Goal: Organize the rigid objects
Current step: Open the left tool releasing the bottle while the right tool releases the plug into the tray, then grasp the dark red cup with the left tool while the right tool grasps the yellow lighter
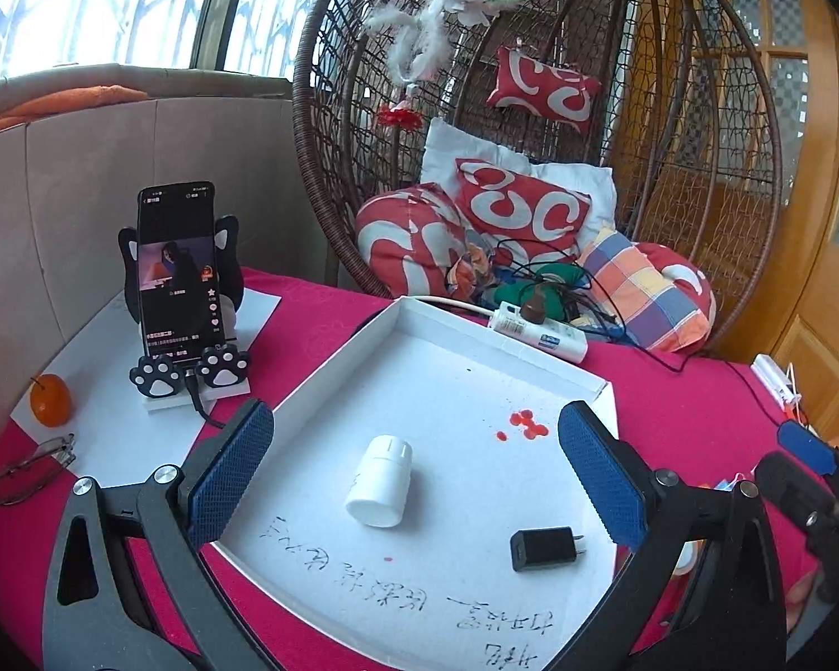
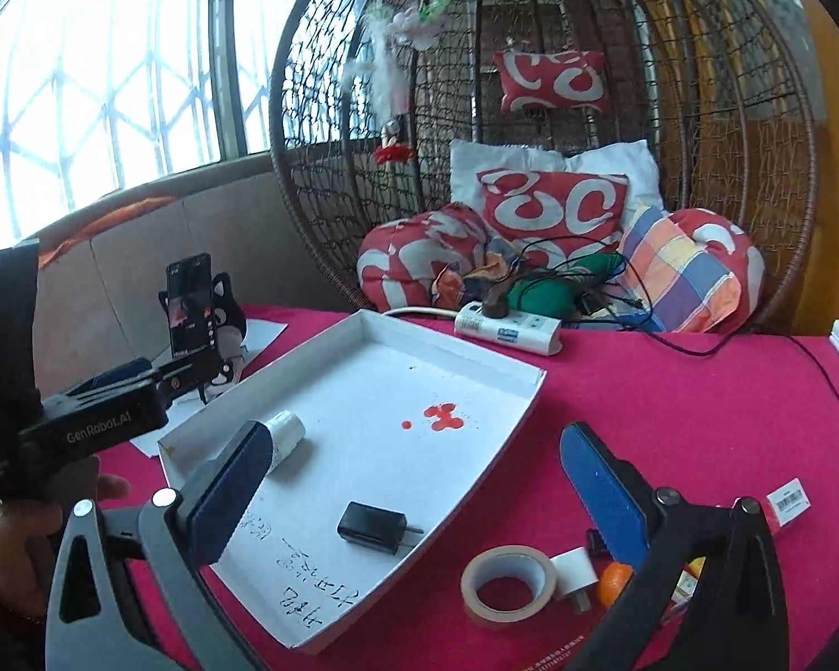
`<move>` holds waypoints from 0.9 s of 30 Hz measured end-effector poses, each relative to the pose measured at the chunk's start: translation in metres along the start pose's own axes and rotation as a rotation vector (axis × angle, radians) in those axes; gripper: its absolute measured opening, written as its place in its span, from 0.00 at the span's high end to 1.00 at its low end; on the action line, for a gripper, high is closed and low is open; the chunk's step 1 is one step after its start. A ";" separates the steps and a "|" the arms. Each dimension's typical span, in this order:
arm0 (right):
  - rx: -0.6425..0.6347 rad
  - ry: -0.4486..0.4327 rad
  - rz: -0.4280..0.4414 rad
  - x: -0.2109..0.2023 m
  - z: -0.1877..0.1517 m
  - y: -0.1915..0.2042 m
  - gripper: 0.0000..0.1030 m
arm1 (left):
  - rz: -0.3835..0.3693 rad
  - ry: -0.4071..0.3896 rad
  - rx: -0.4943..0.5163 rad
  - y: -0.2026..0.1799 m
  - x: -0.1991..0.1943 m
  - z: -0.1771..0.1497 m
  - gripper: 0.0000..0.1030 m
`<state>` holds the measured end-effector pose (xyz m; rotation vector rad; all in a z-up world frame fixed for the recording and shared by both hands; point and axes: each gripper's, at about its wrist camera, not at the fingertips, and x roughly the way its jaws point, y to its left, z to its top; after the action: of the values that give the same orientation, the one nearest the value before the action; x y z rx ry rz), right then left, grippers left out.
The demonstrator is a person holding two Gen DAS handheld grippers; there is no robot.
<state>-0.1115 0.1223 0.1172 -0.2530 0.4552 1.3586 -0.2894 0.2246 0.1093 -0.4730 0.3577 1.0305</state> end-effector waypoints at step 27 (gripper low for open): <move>0.275 0.052 -0.310 -0.069 -0.077 -0.172 0.00 | -0.460 0.443 0.414 -0.168 0.017 -0.138 0.21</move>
<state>0.0340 -0.0060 0.0656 -0.1258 0.6136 0.9759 -0.1421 0.0916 0.0188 -0.3785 0.7976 0.3795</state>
